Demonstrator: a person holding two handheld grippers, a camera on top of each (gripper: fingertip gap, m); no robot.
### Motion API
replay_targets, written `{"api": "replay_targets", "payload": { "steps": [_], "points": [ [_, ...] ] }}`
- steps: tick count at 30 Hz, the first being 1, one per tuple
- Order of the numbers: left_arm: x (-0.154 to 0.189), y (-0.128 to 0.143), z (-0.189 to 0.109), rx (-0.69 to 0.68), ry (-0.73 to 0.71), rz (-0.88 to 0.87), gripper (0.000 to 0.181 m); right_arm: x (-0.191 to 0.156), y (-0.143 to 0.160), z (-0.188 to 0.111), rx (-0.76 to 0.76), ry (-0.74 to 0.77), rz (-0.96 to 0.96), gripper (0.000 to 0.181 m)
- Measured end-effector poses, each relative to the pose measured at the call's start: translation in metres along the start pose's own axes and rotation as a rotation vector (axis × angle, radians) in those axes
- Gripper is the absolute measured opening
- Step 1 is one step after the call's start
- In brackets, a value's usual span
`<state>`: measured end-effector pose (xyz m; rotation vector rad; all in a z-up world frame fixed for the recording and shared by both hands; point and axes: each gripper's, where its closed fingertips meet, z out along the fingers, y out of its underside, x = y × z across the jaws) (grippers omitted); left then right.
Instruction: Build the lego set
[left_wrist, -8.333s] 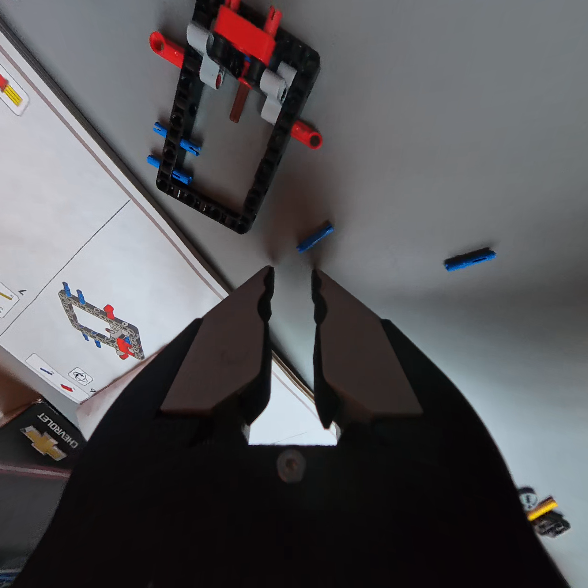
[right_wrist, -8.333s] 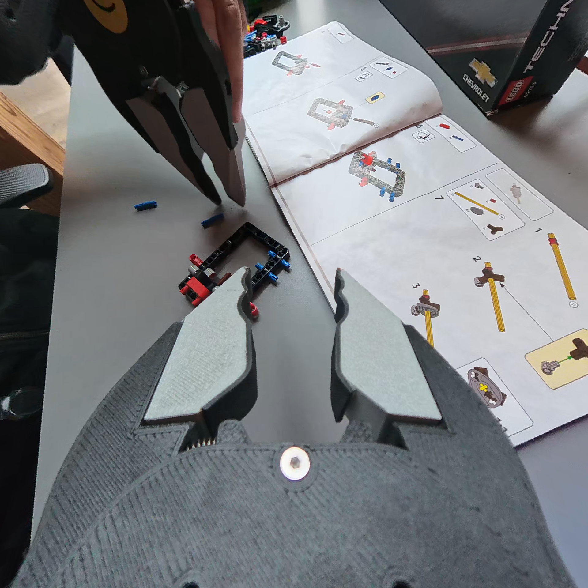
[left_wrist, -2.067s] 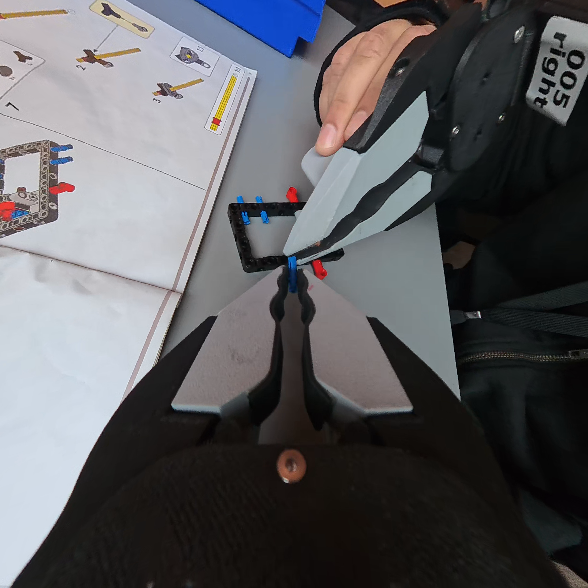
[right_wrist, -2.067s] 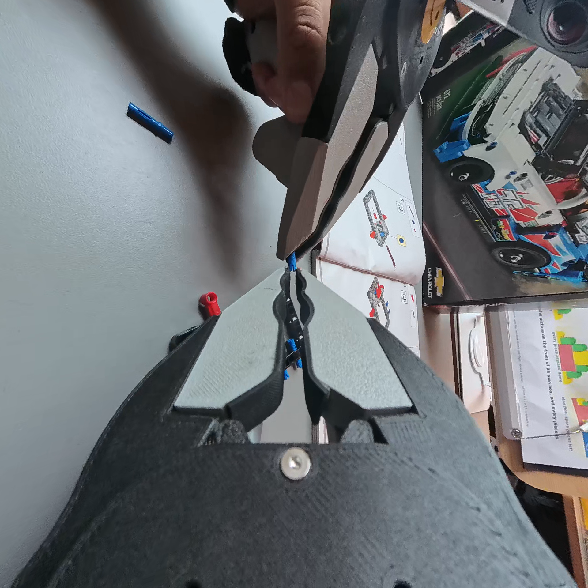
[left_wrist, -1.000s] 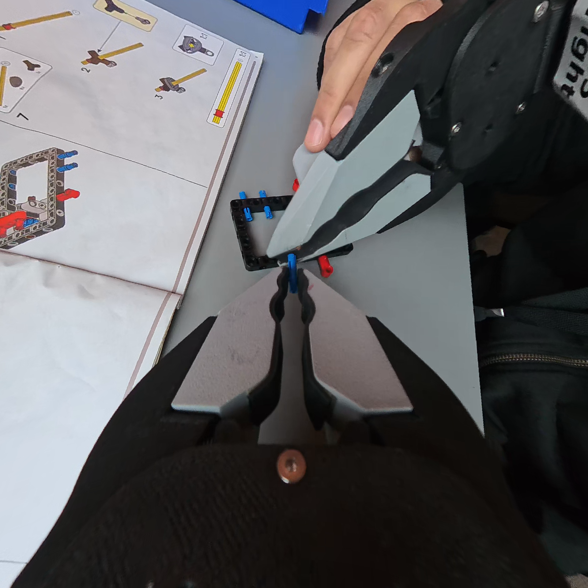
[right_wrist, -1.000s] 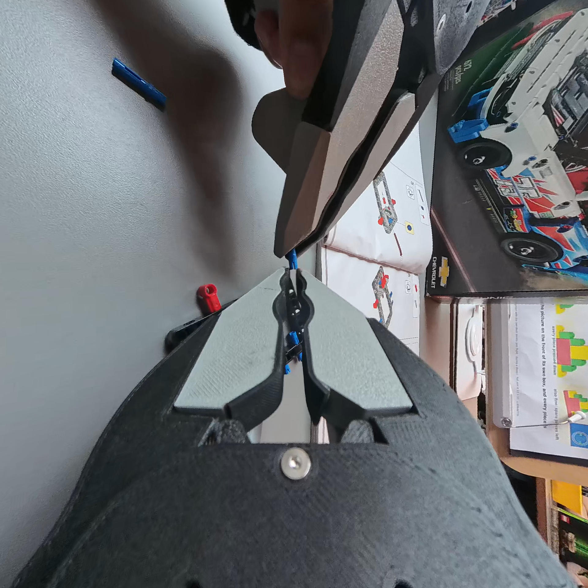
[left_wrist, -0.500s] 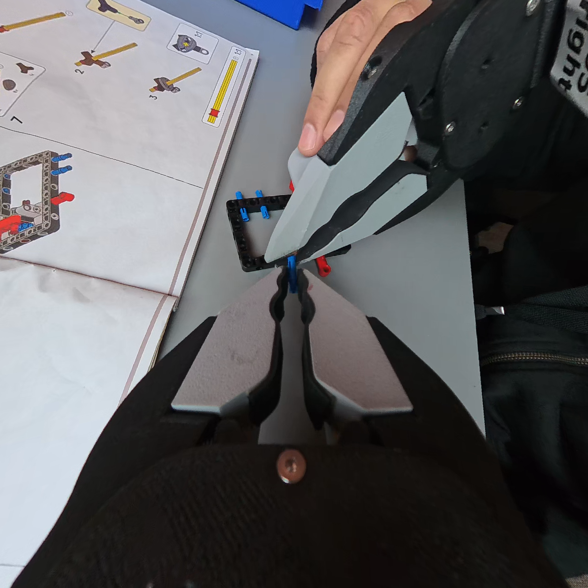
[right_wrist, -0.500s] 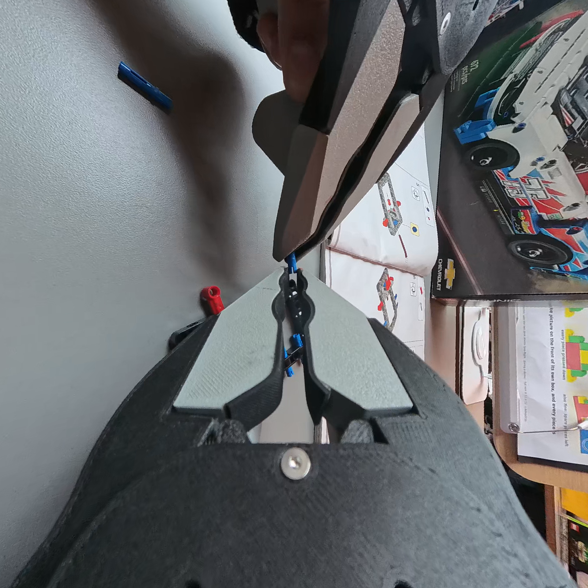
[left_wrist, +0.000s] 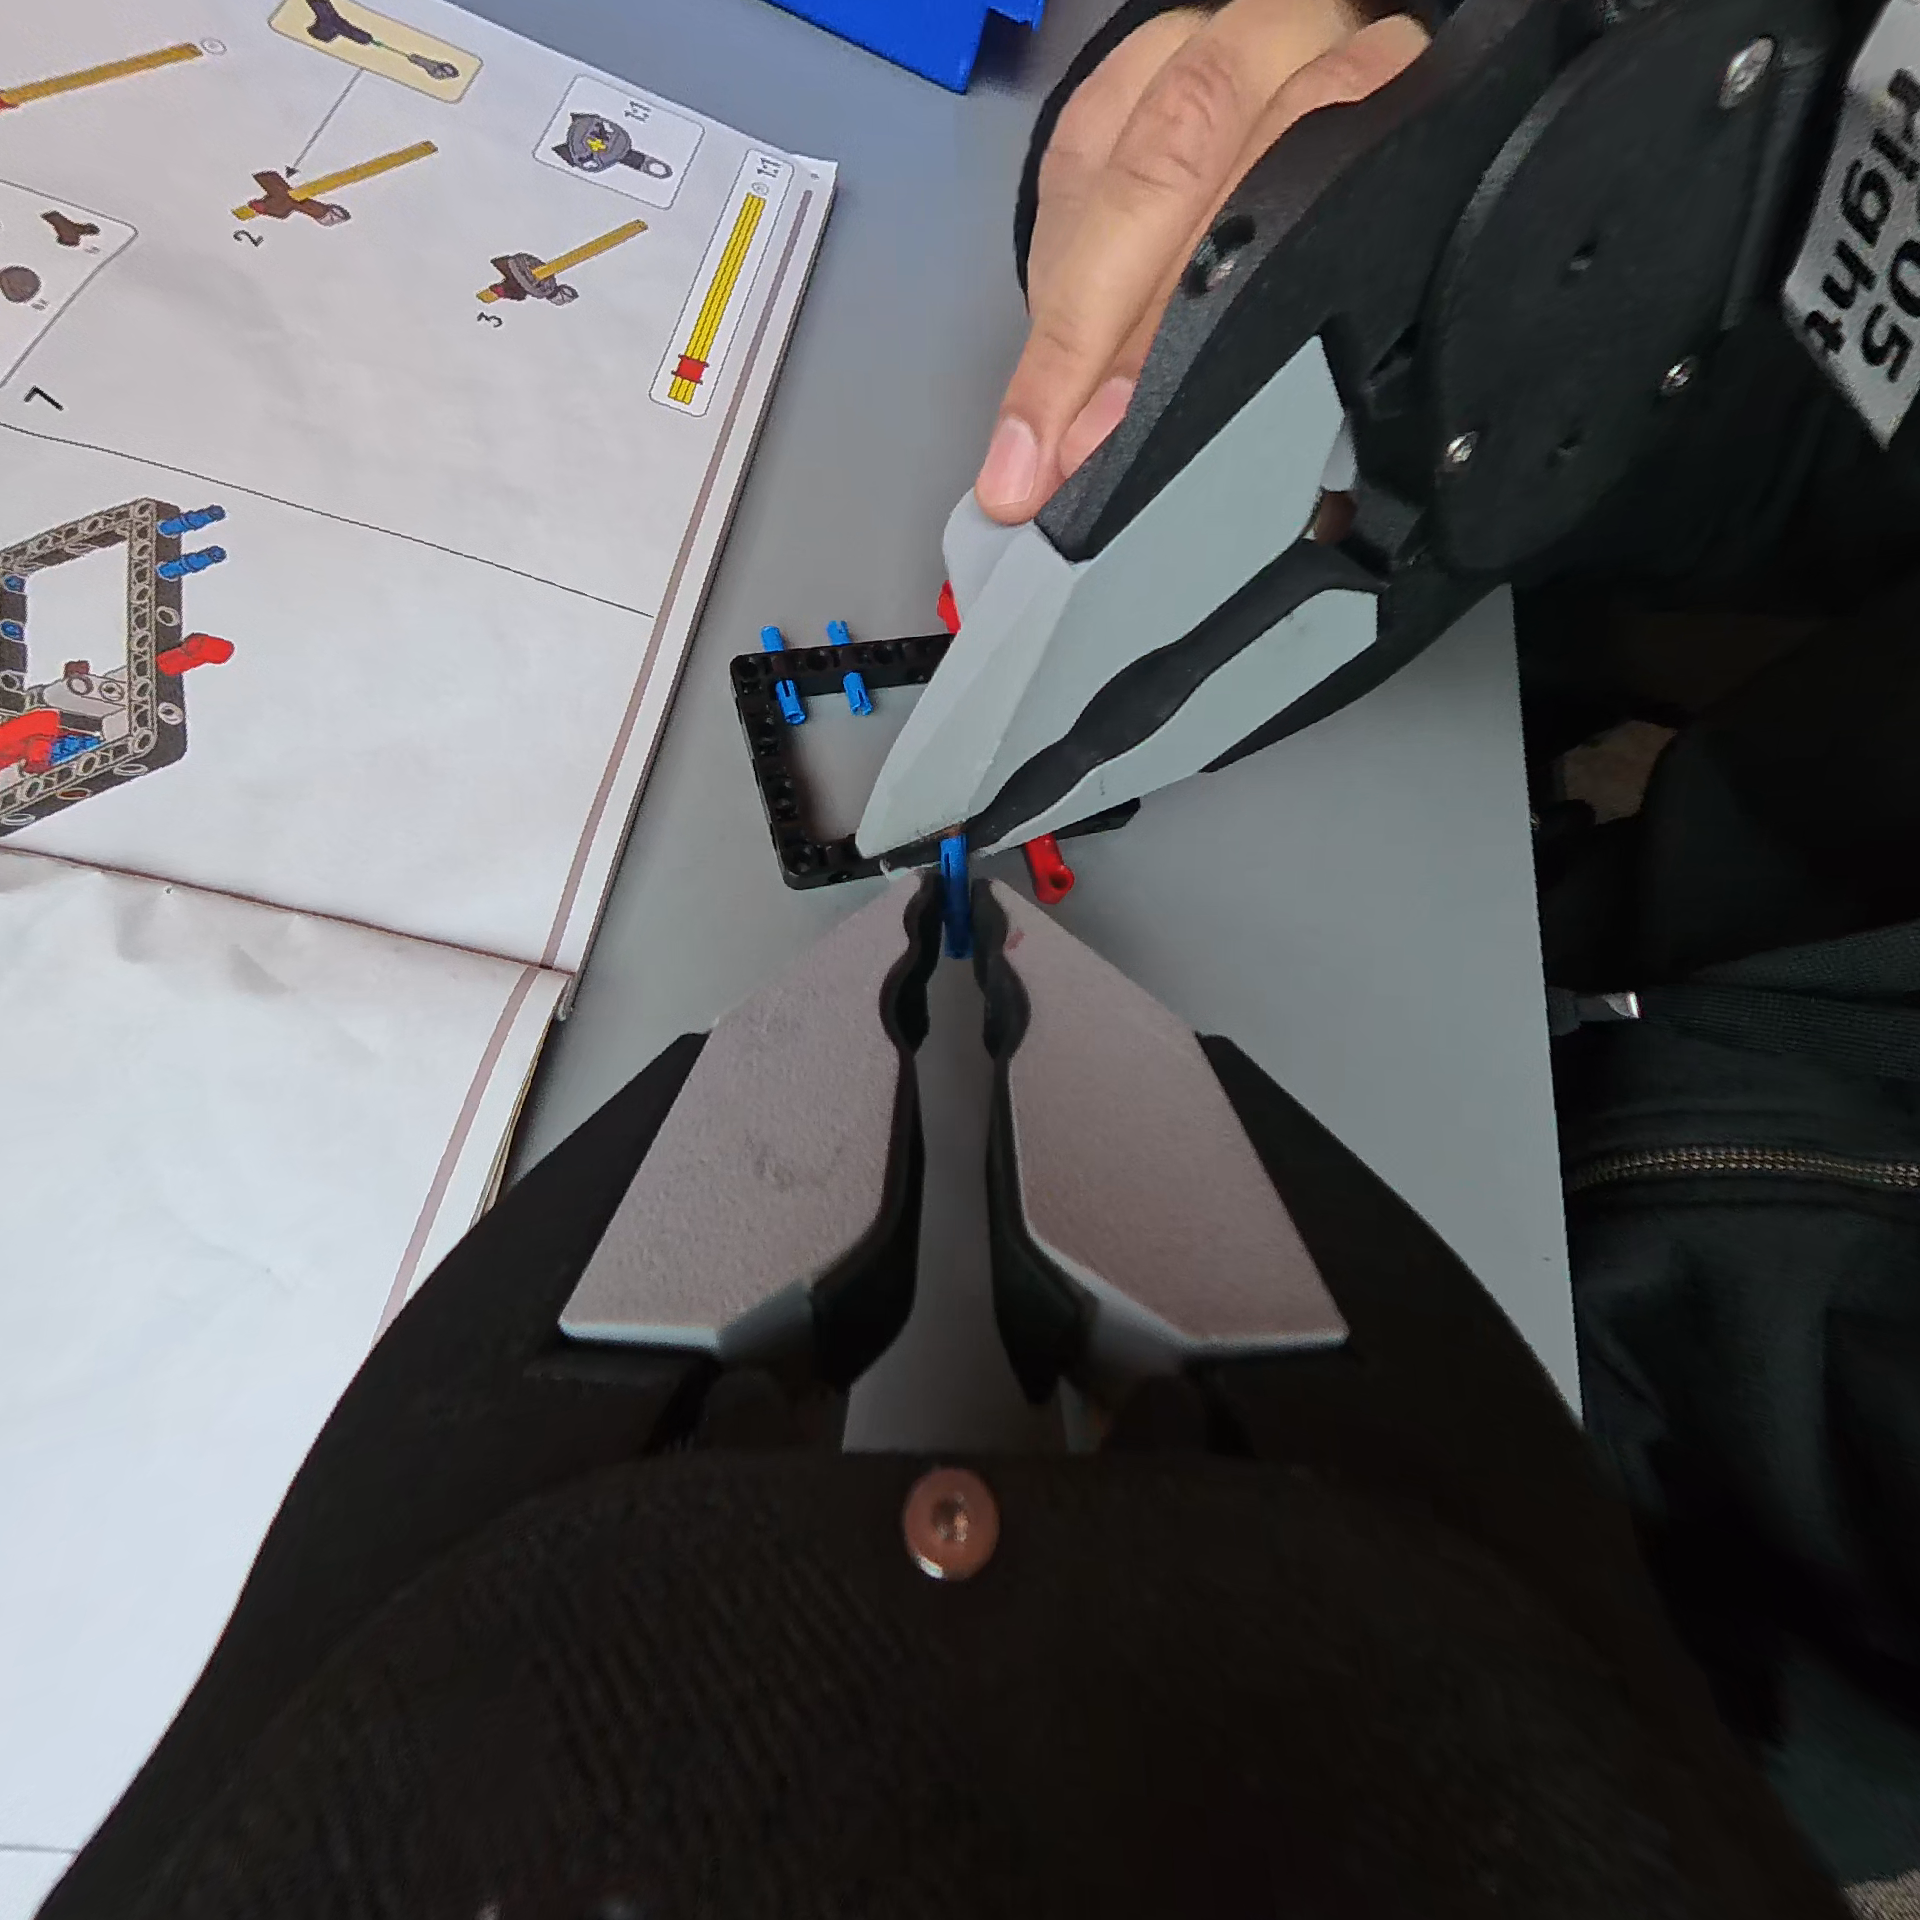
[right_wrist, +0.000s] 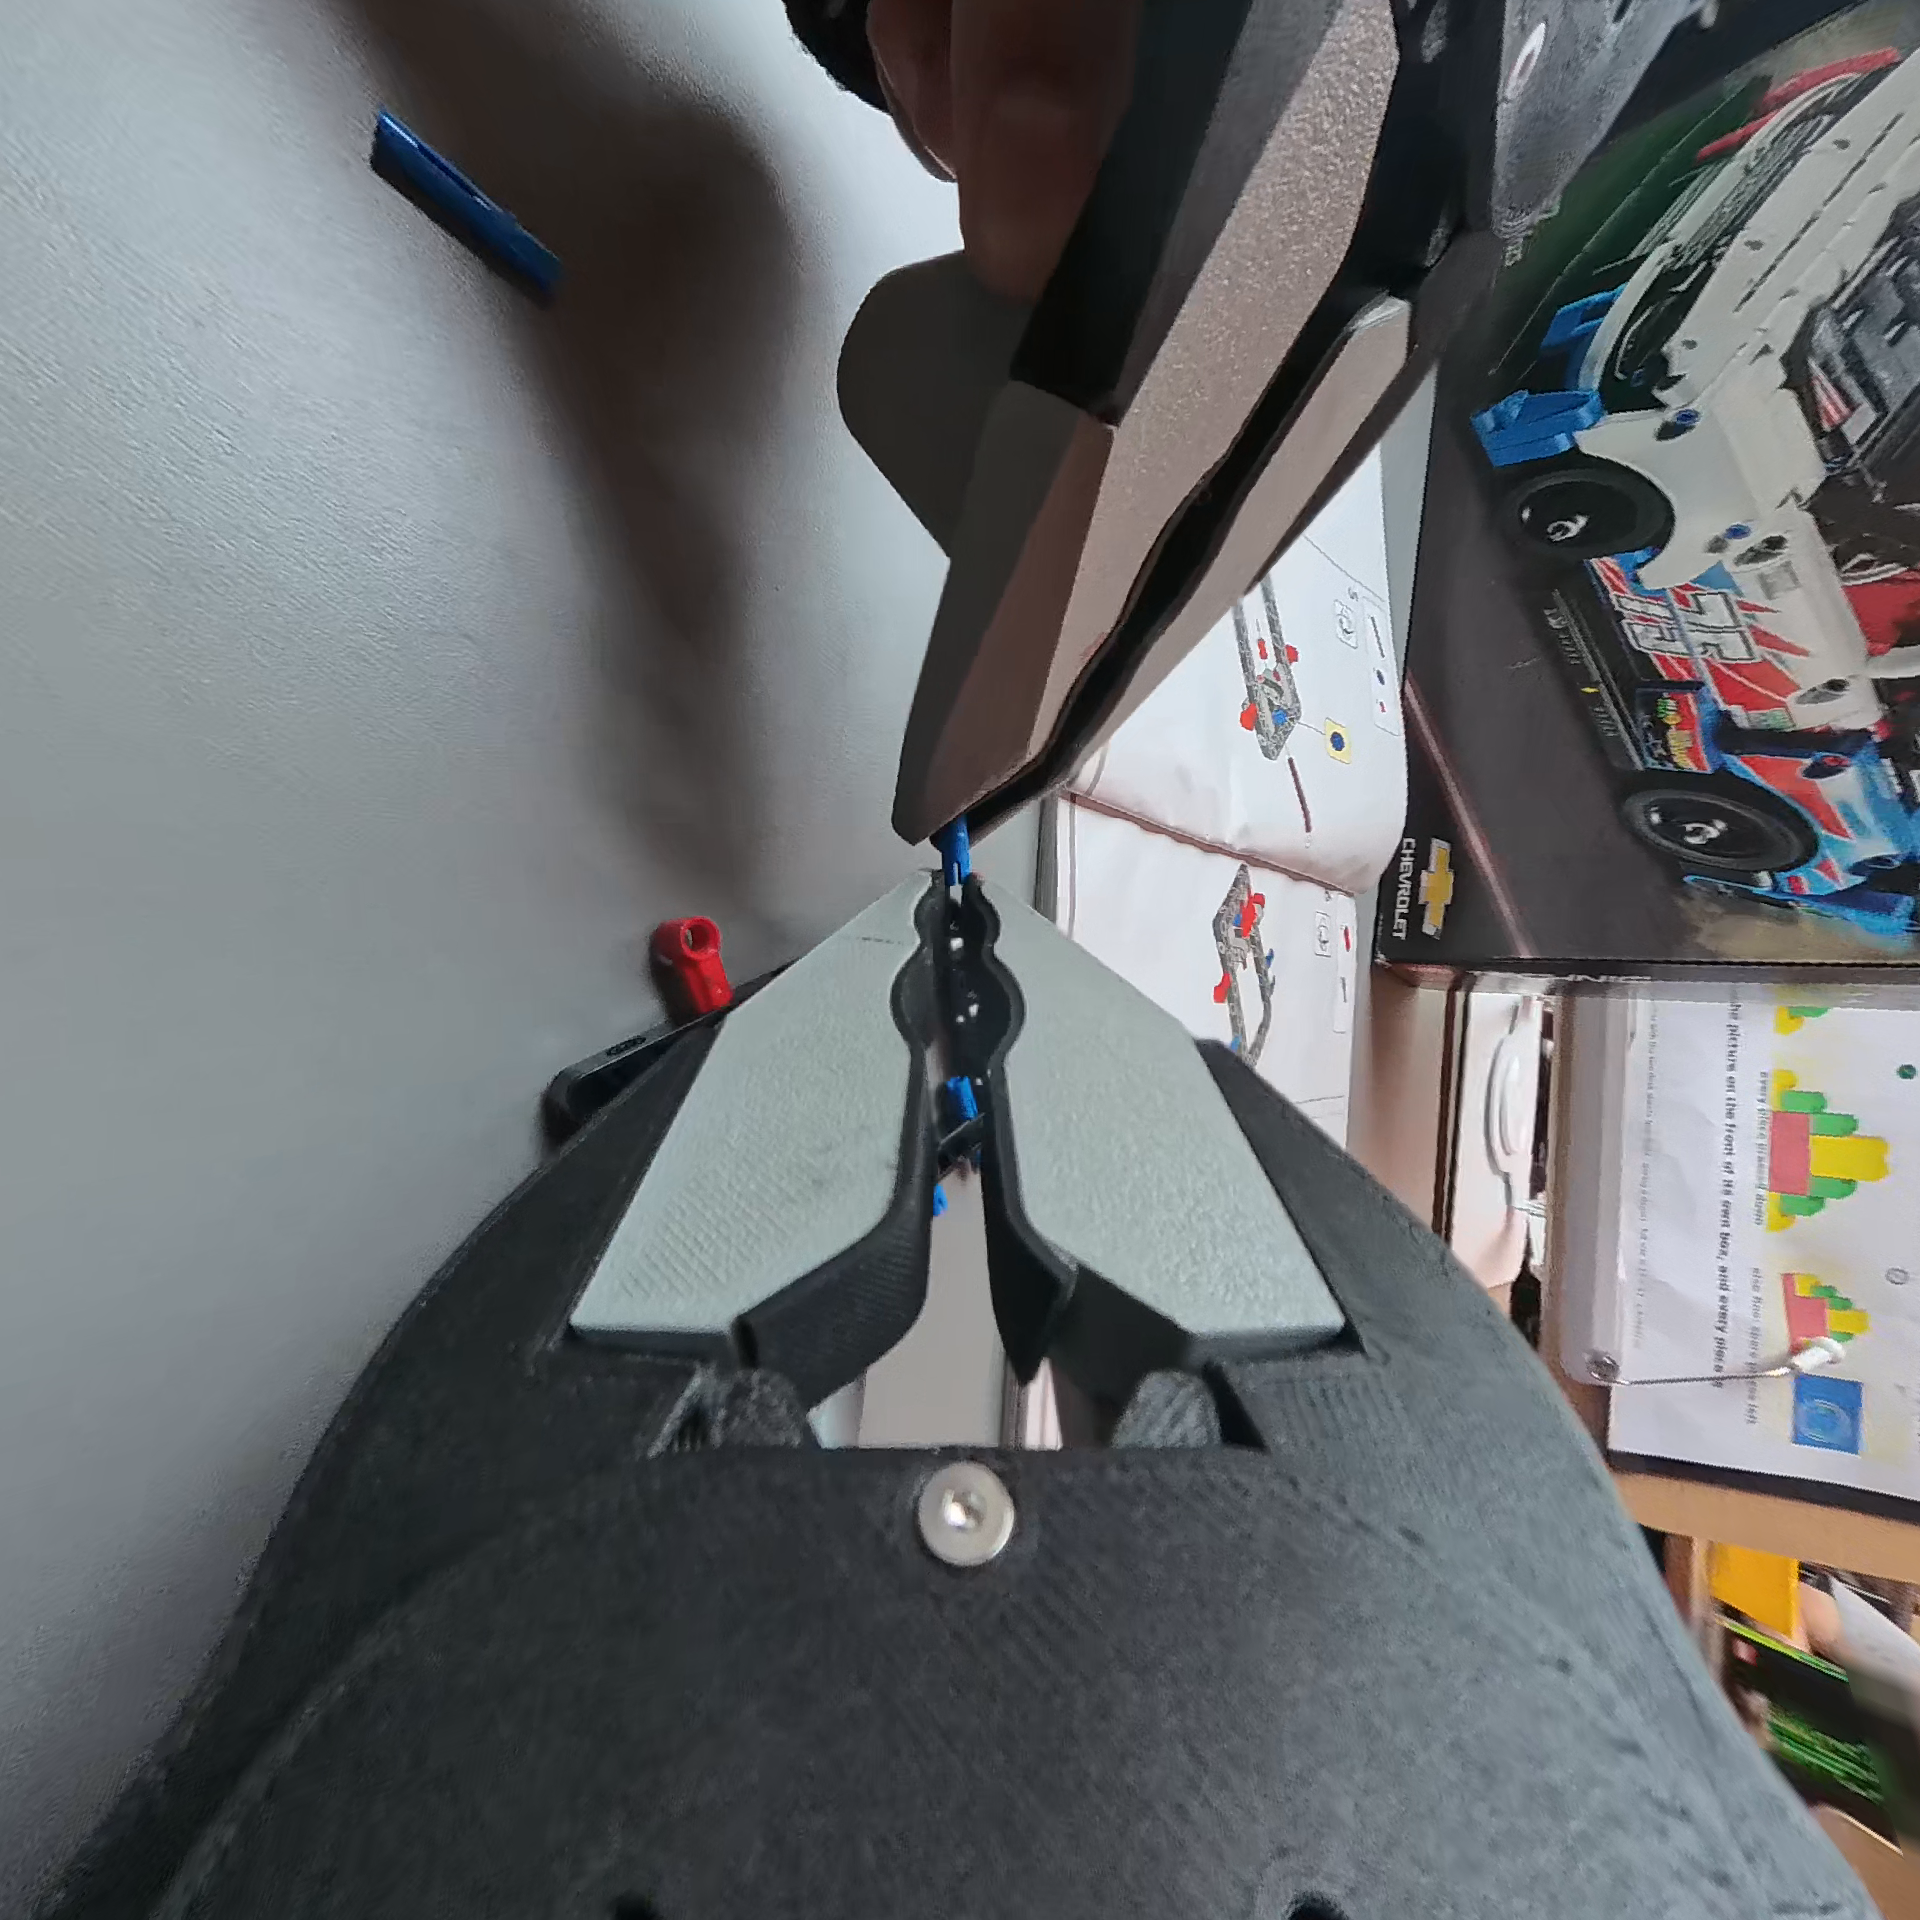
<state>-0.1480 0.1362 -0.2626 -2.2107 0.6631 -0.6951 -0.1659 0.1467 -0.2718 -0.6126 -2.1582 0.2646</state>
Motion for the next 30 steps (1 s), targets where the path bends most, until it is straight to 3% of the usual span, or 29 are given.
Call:
{"api": "replay_targets", "payload": {
  "steps": [18, 22, 30],
  "points": [
    [-0.003, 0.003, 0.001, -0.025, -0.036, 0.017, 0.002, -0.001, 0.005, 0.004, -0.120, 0.097, -0.218, 0.000],
    [0.003, -0.004, -0.002, 0.021, 0.005, 0.008, 0.003, -0.005, -0.002, 0.005, -0.099, 0.095, -0.251, 0.000],
    [-0.002, -0.014, -0.011, 0.097, 0.023, -0.029, 0.003, 0.009, -0.002, -0.001, -0.058, 0.109, -0.141, 0.000]
  ]
}}
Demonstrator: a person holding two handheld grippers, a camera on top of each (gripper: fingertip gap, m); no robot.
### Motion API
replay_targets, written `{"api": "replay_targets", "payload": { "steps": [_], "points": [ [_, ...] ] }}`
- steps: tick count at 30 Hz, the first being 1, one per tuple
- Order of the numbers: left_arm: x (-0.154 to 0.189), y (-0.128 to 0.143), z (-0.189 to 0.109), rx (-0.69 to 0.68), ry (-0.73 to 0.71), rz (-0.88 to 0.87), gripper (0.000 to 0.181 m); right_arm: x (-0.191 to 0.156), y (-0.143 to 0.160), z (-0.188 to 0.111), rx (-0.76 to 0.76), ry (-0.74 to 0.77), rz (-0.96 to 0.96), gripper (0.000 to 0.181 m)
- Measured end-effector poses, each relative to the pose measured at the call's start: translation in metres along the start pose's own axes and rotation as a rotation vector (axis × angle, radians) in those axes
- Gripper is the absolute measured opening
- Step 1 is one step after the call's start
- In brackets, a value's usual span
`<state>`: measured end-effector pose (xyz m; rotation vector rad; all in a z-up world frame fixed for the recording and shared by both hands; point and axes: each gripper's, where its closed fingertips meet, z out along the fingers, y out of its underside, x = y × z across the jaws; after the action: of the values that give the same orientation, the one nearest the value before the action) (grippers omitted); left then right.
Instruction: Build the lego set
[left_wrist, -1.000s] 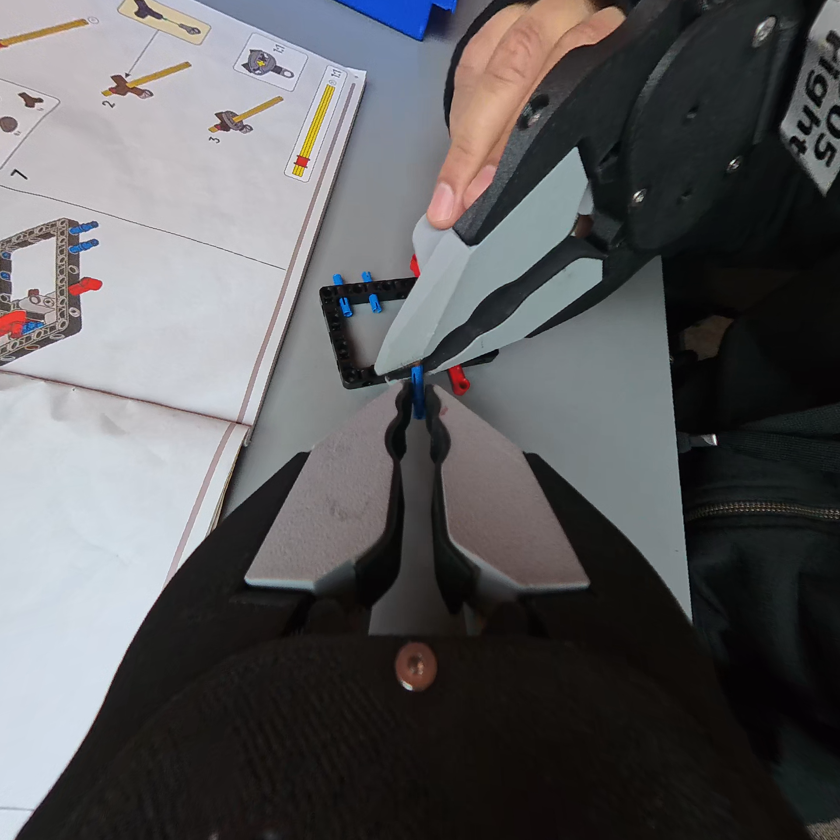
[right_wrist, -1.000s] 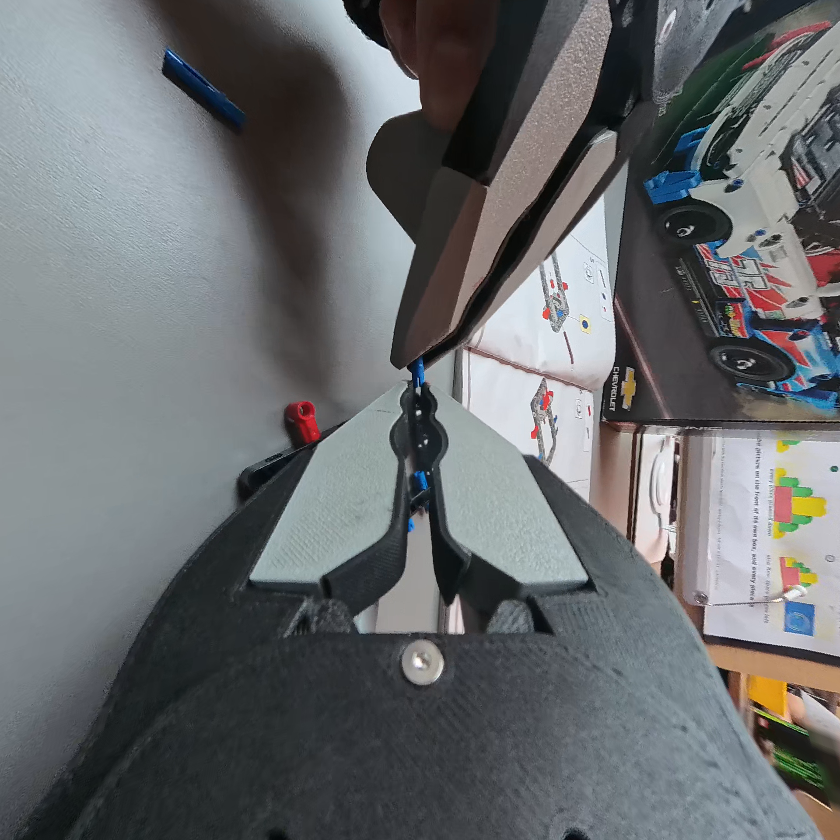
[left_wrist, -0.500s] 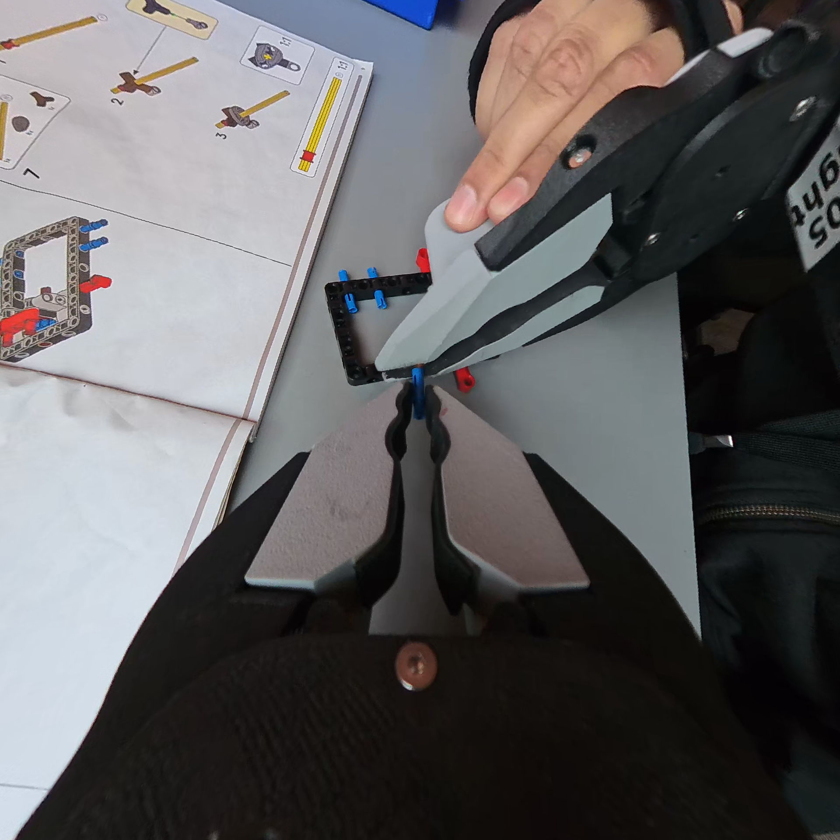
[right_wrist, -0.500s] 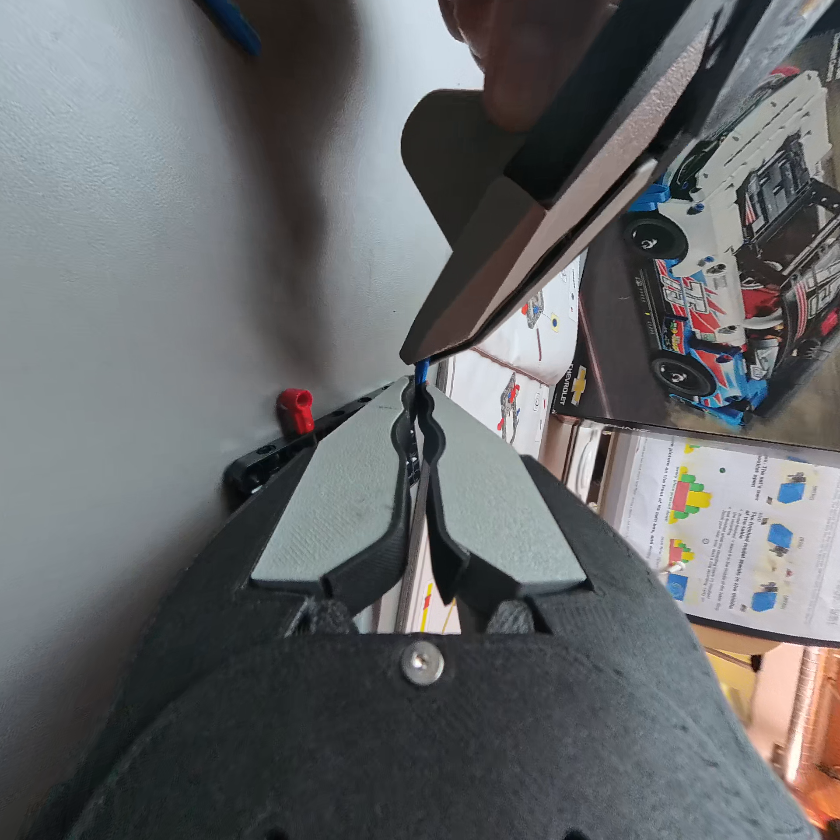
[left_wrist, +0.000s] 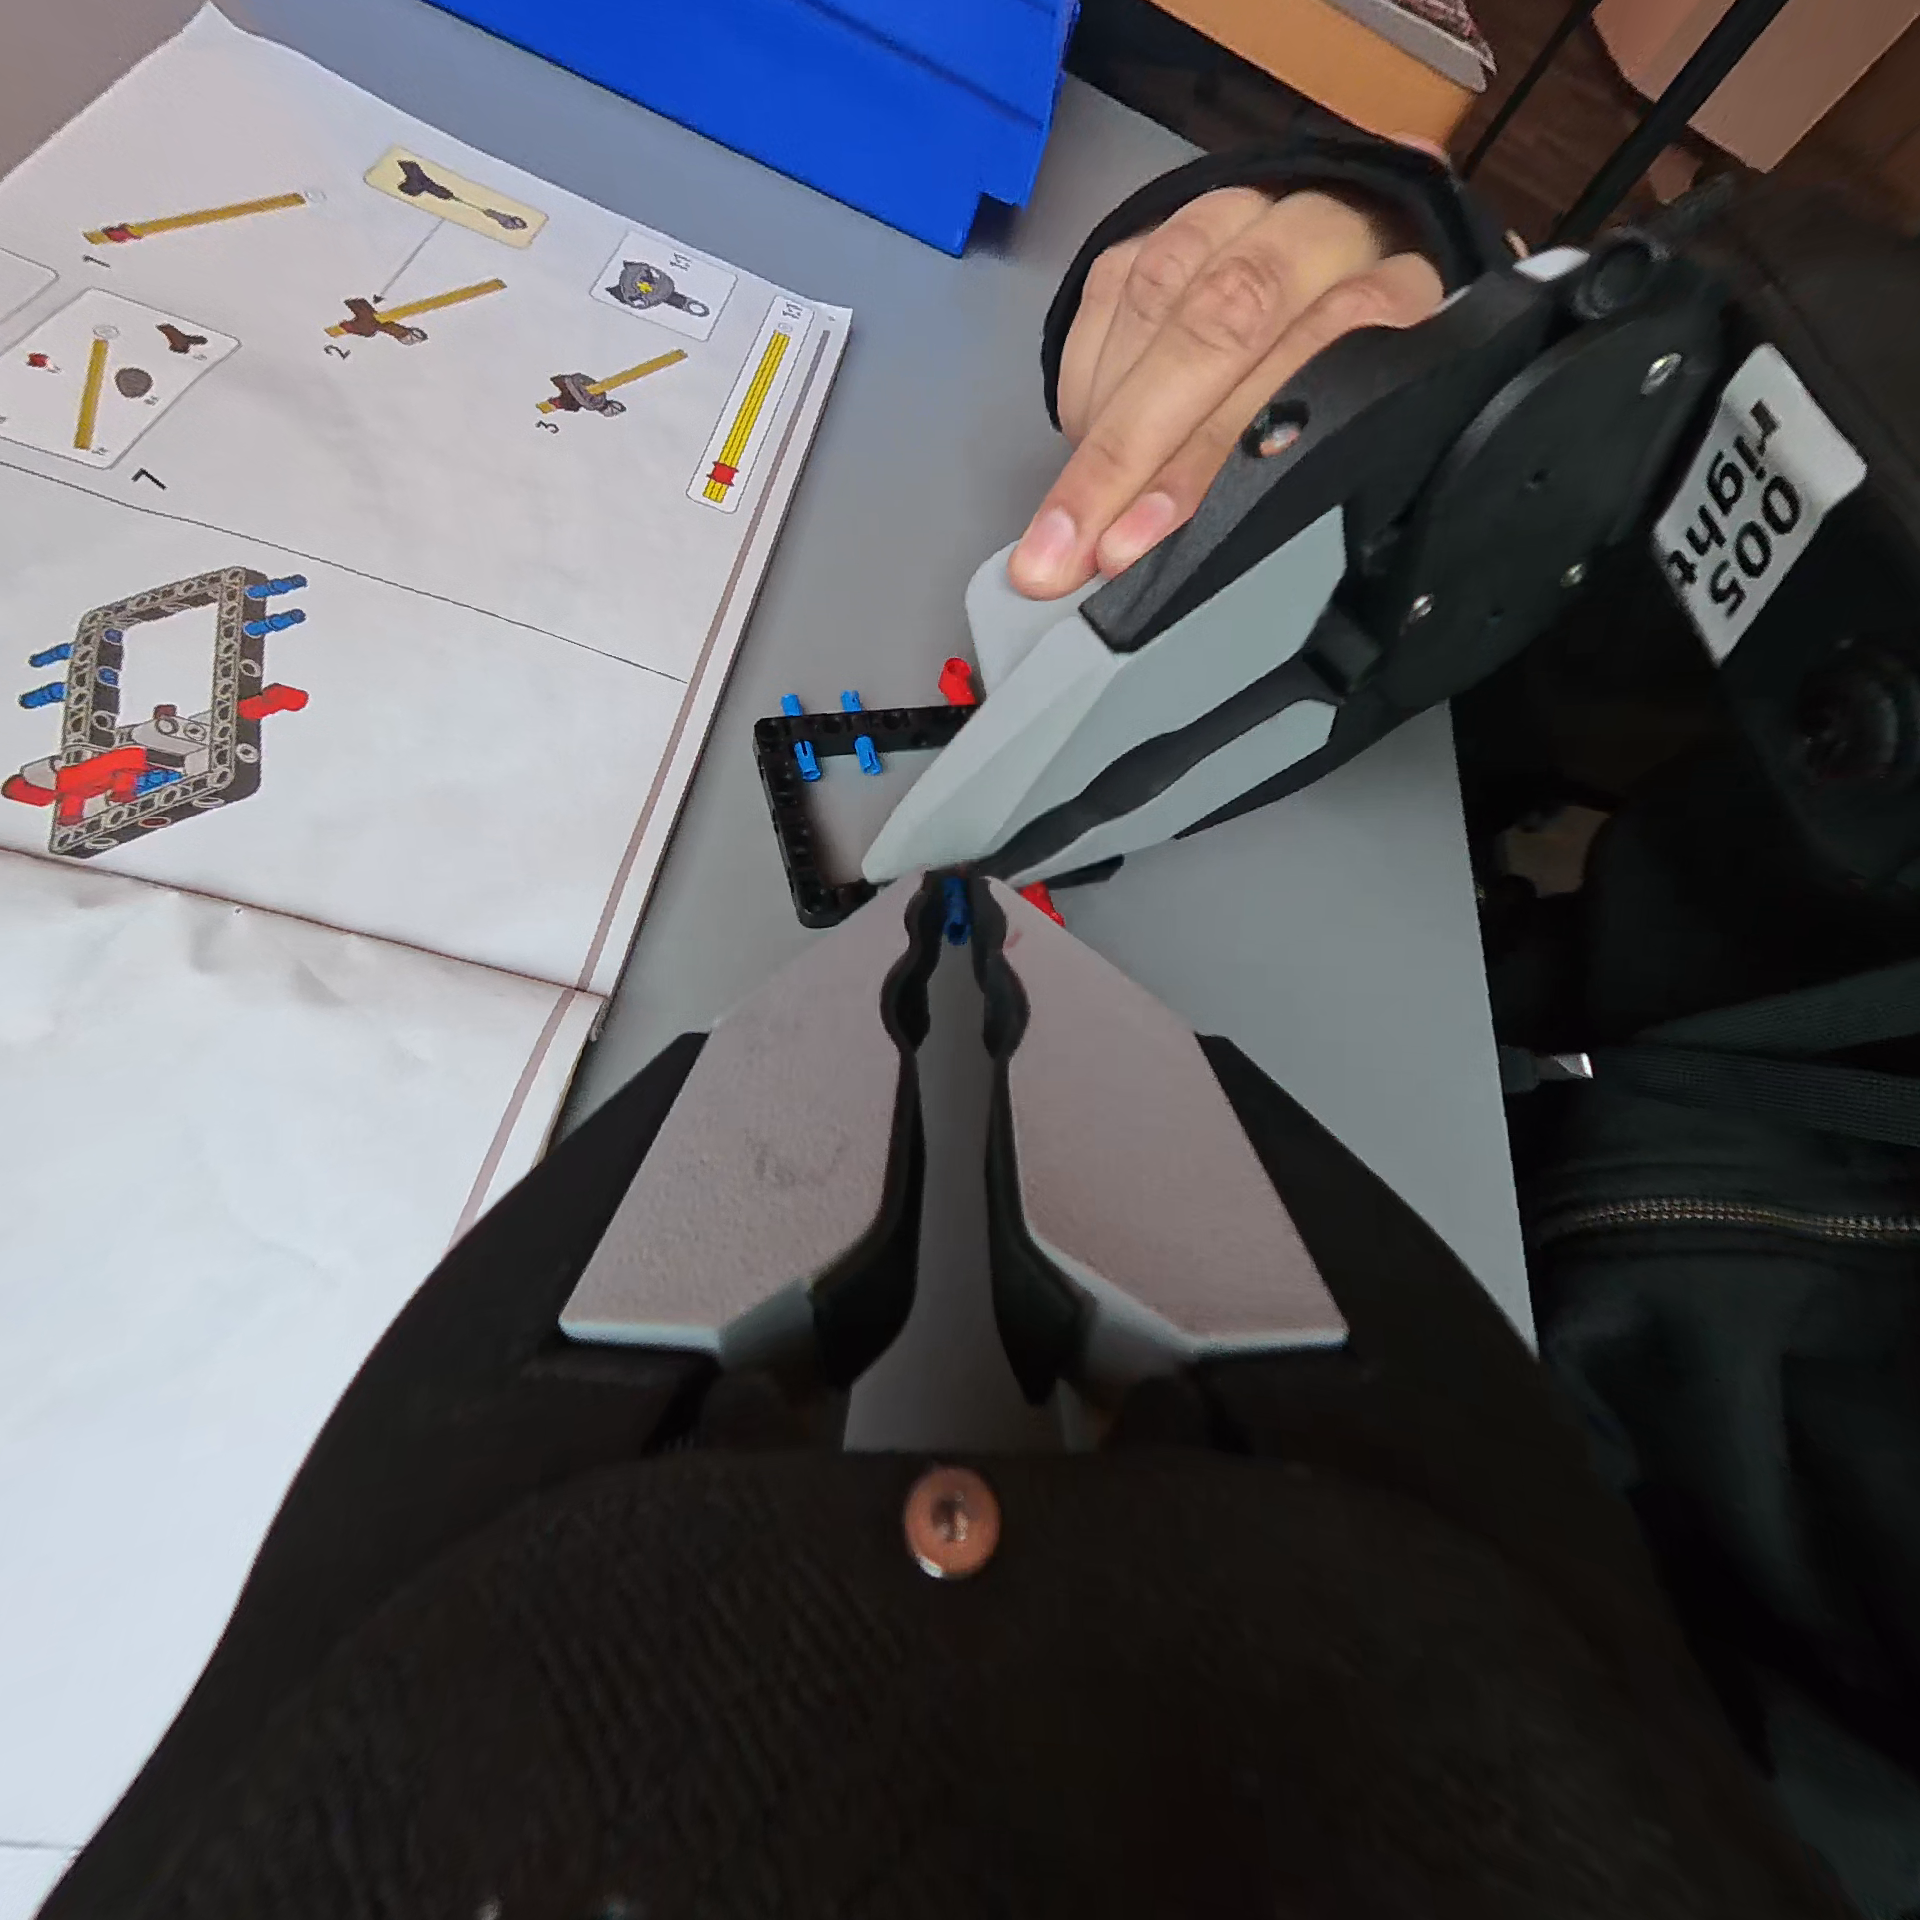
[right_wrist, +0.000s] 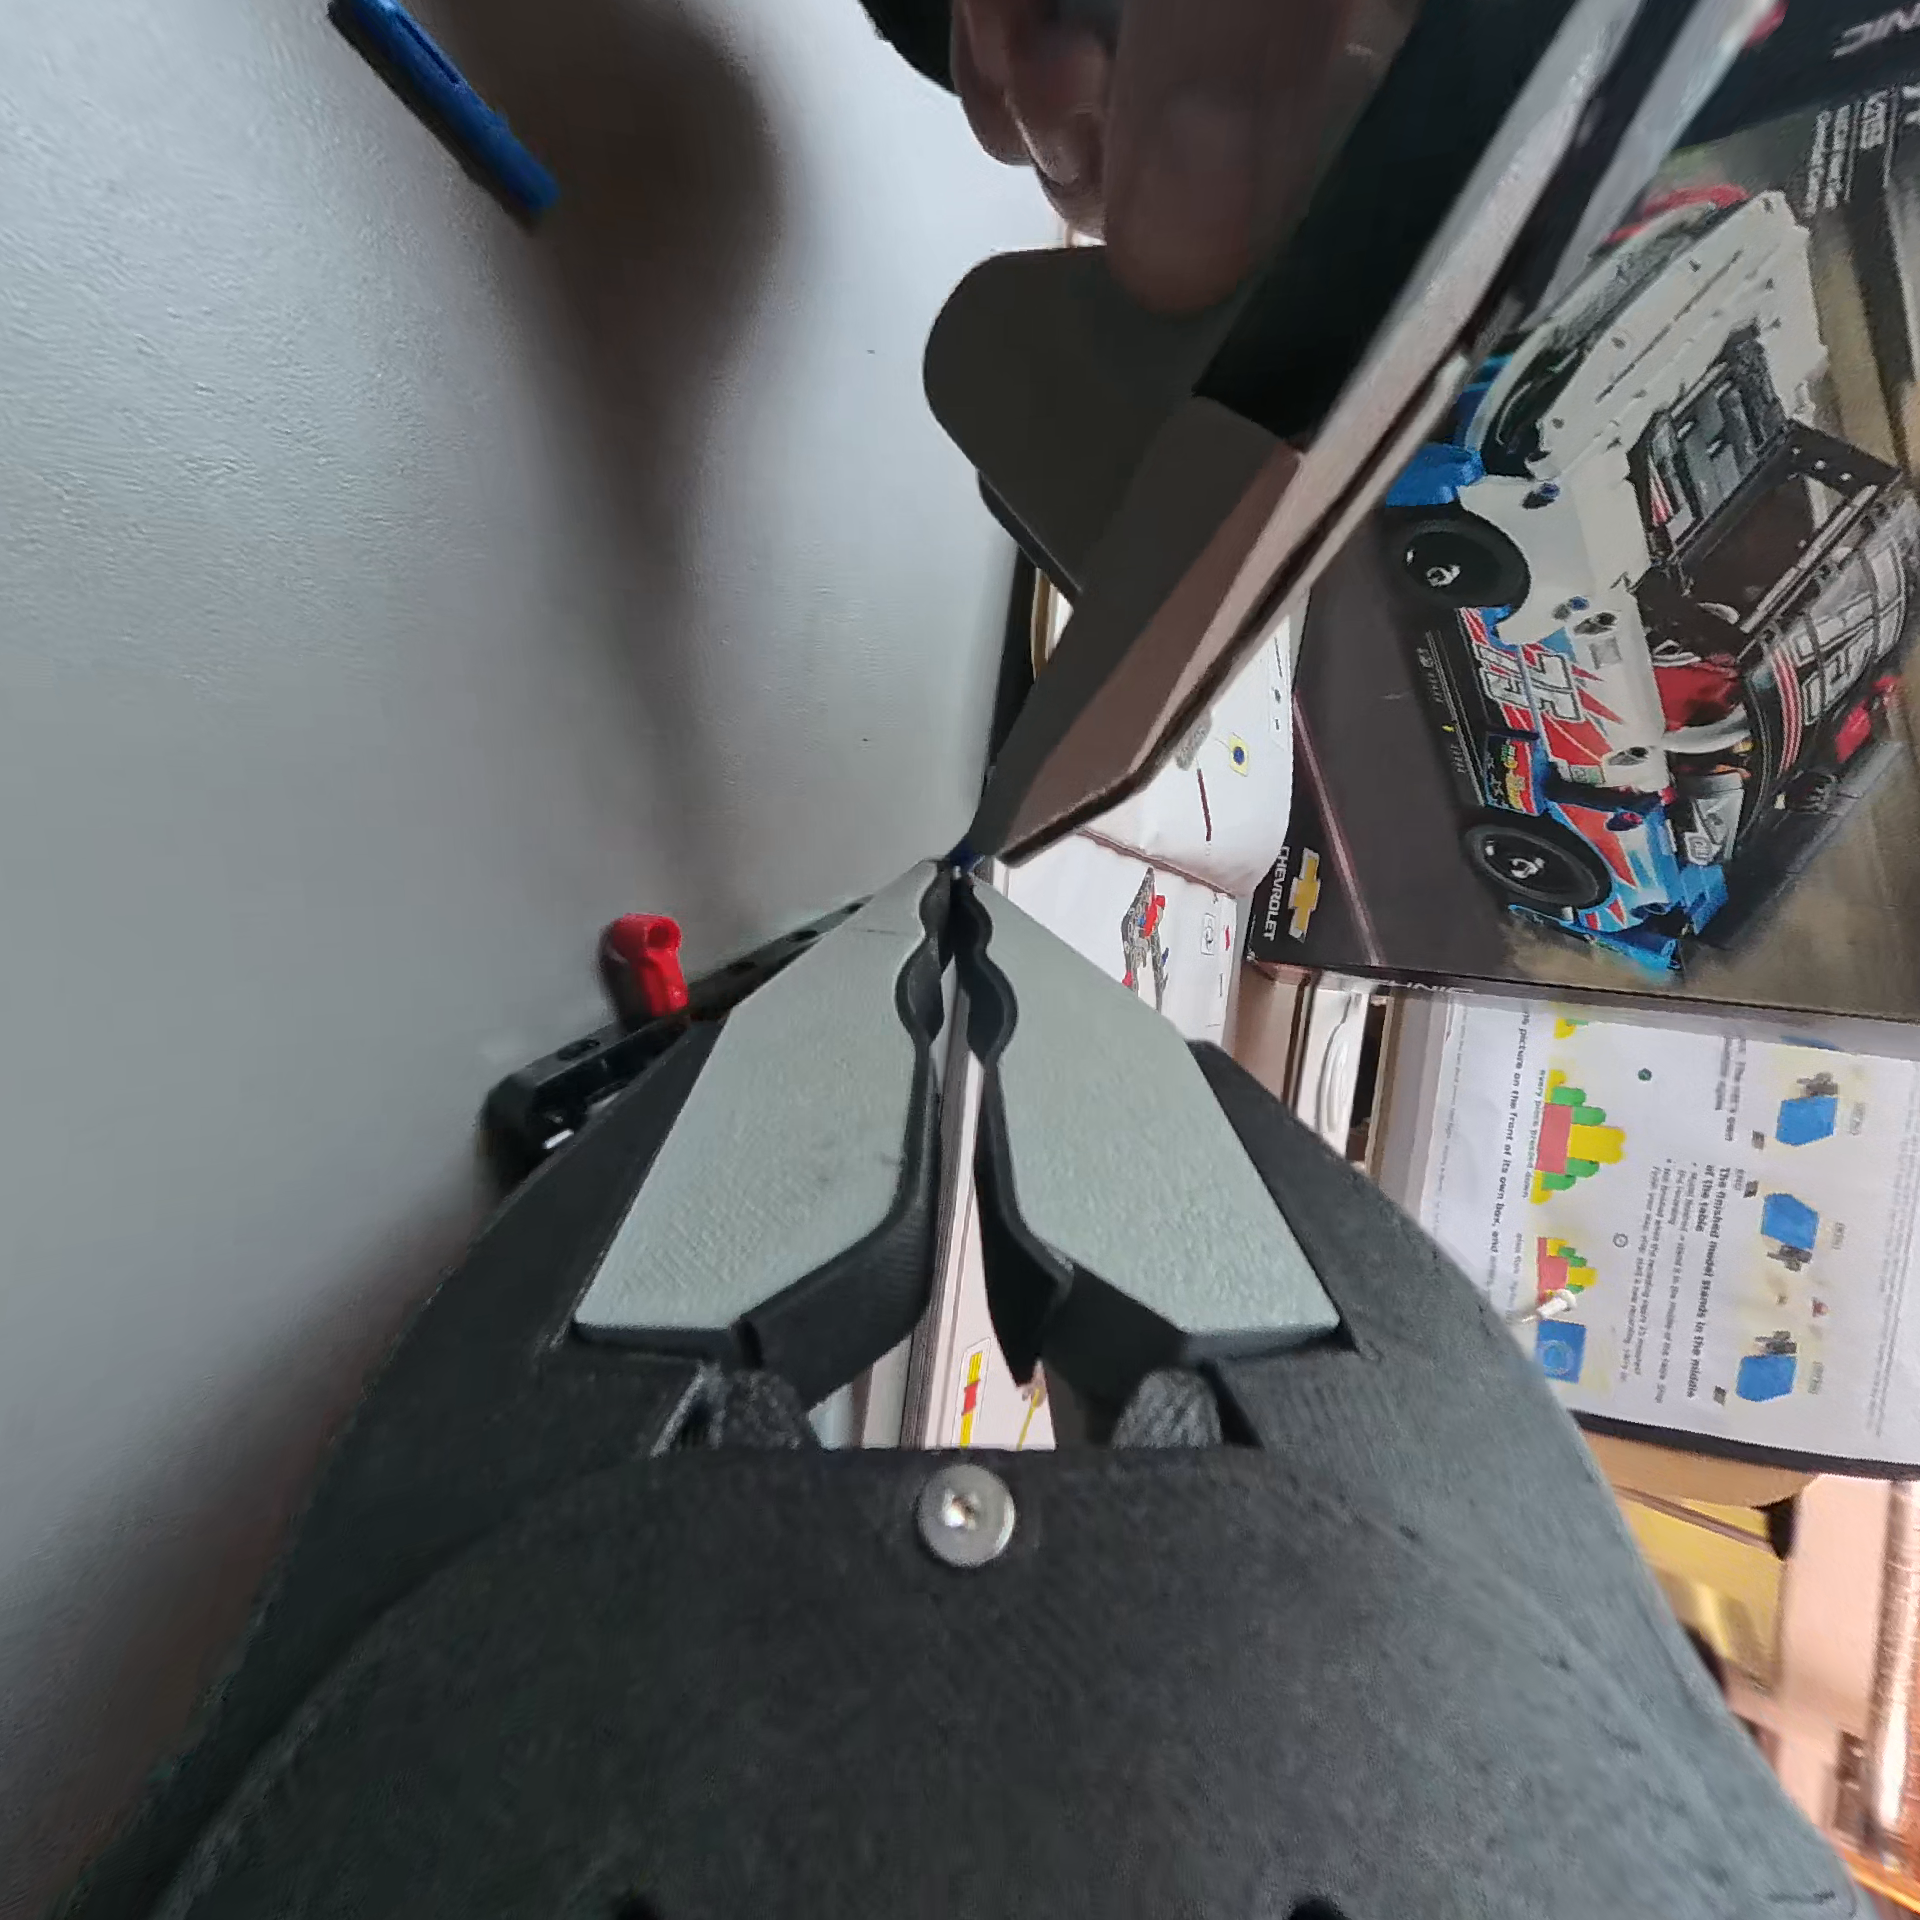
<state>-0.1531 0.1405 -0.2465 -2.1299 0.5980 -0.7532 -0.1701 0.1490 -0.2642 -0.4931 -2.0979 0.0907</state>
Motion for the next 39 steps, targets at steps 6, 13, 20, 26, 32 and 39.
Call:
{"api": "replay_targets", "payload": {
  "steps": [6, 13, 20, 26, 32, 39],
  "points": [
    [0.000, 0.003, 0.004, -0.010, 0.016, -0.012, 0.003, 0.011, 0.007, -0.004, 0.024, 0.007, 0.097, 0.000],
    [-0.005, -0.012, -0.007, 0.102, 0.027, -0.031, 0.003, 0.011, 0.008, -0.003, 0.089, -0.054, 0.250, 0.001],
    [-0.001, -0.026, -0.008, 0.189, 0.005, 0.036, 0.003, 0.012, -0.003, -0.006, 0.112, -0.063, 0.319, 0.006],
    [-0.001, -0.031, -0.010, 0.219, -0.018, 0.054, 0.003, 0.022, -0.001, -0.010, 0.136, -0.049, 0.422, 0.000],
    [-0.002, -0.032, -0.009, 0.231, -0.029, 0.053, 0.003, 0.026, 0.002, -0.010, 0.130, -0.028, 0.438, 0.003],
    [0.001, -0.034, -0.008, 0.242, -0.031, 0.075, 0.003, 0.023, -0.004, -0.009, 0.141, -0.045, 0.436, 0.009]
  ]
}}
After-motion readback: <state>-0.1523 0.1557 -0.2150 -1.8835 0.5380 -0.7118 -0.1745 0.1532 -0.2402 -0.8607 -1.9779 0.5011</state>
